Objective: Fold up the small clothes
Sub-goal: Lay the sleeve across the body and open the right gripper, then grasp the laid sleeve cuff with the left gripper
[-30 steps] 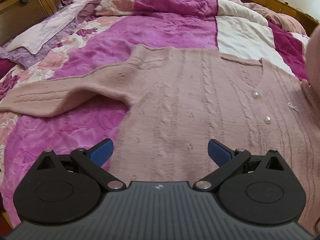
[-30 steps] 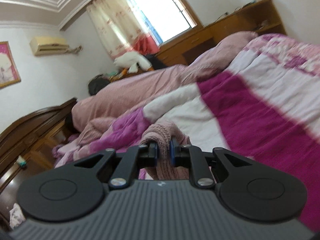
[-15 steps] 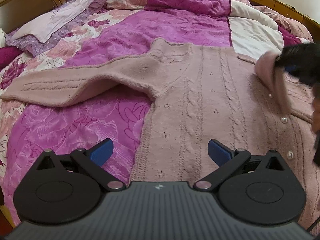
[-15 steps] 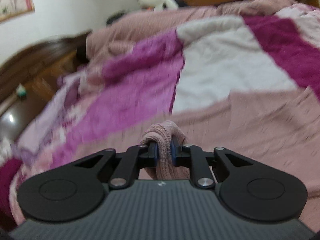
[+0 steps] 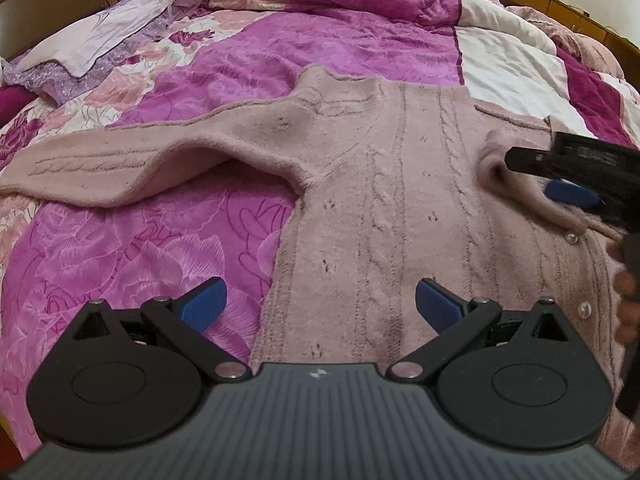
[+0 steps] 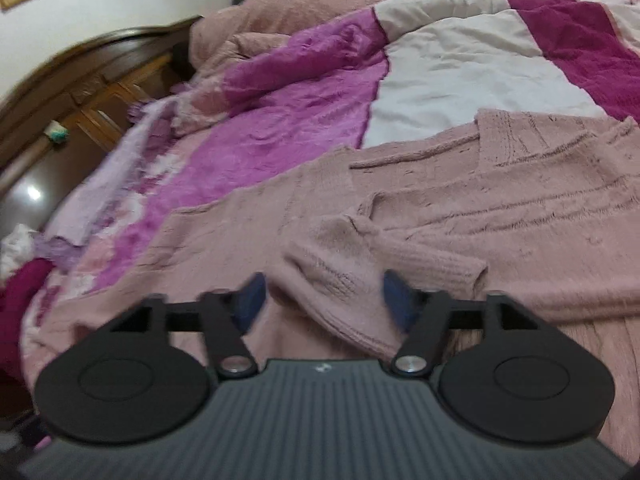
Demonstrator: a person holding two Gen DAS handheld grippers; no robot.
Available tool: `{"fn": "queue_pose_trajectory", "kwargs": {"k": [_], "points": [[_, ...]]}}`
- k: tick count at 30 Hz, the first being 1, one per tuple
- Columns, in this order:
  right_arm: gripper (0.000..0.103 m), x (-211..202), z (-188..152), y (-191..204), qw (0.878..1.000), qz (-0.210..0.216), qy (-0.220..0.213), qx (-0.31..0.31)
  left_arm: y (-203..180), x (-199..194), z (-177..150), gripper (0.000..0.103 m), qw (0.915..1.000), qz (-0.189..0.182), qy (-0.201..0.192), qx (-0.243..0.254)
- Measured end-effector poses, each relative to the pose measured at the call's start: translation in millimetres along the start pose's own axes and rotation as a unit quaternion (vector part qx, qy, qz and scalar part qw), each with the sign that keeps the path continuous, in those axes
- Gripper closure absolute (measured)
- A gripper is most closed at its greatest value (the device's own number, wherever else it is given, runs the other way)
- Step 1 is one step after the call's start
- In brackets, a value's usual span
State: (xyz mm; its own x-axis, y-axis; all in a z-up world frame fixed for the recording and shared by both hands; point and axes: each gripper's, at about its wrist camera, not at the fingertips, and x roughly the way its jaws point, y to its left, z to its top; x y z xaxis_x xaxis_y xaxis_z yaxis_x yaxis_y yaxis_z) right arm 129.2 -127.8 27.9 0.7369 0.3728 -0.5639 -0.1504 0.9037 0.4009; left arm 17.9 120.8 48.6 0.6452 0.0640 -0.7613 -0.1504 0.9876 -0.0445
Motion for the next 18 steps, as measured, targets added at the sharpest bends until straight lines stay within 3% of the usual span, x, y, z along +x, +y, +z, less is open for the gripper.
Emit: {"fn": "queue_pose_trajectory", "kwargs": {"k": [4,7,18], "points": [[0.026,-28,-5,-5,1.000,0.009,-0.013,-0.002,-10,-5,8,0.000,0.9997,-0.005,-0.013,0.019],[0.026,-51,-6,-16,0.999,-0.011,-0.033,-0.007,-20,-9,18,0.000,0.9991,-0.014,-0.022,0.033],[0.027,-97,-1,-84,0.984,-0.146,-0.100,-0.002,-93,-11,30,0.002,0.9909,-0.088,-0.041,0.093]]}}
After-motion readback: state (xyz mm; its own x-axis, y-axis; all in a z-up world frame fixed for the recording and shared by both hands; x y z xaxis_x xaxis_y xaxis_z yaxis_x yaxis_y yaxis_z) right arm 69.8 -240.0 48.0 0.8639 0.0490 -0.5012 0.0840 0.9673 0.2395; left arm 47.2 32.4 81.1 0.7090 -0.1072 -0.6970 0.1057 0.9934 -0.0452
